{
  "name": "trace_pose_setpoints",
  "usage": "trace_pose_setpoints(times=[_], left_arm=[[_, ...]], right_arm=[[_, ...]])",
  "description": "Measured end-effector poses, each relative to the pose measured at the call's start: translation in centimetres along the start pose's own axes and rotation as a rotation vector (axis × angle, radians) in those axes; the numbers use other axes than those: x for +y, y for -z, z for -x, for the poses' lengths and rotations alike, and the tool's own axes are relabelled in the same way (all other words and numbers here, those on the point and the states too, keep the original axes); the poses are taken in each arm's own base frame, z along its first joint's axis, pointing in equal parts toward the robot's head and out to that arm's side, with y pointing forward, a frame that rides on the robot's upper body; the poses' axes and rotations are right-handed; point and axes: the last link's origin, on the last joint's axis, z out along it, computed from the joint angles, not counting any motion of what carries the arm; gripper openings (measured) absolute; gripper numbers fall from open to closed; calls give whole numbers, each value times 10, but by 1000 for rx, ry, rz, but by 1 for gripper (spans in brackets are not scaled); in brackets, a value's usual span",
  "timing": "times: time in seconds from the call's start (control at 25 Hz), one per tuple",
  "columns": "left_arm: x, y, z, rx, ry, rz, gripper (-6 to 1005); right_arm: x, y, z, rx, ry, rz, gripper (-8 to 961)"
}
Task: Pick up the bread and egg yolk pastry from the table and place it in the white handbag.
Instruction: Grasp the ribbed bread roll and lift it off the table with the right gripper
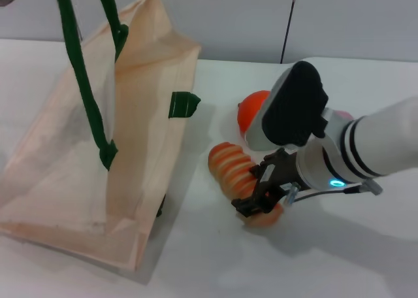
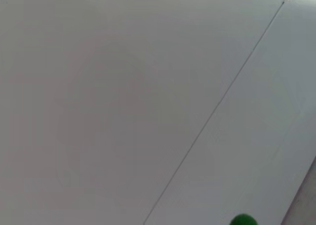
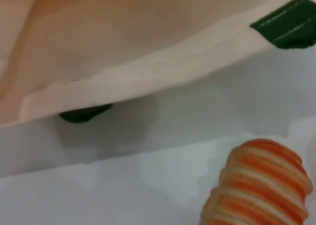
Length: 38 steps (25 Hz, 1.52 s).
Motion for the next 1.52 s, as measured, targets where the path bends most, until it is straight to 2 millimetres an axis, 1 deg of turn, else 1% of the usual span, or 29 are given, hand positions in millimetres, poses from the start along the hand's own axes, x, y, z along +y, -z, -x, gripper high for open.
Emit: trace_pose_setpoints(times=[0.48,0.84,1.24,1.36,1.52], left_arm=[[-1,-7,6,-22,4,5,113],[0,-9,7,-28,6,10,113],[0,-8,7,-29,9,10,113],[0,-8,7,-29,10,10,113],[0,-9,9,-28,18,14,113]], right_arm=[[-20,-11,-3,20,-97,-43,747],[-26,-15,-4,41,-119,-58,732],[-25,-14,-4,48,-116,-56,637],[-26,-14,-4,50,-115,-56,593],[-25,-14,-5,57,-109,-53,577]])
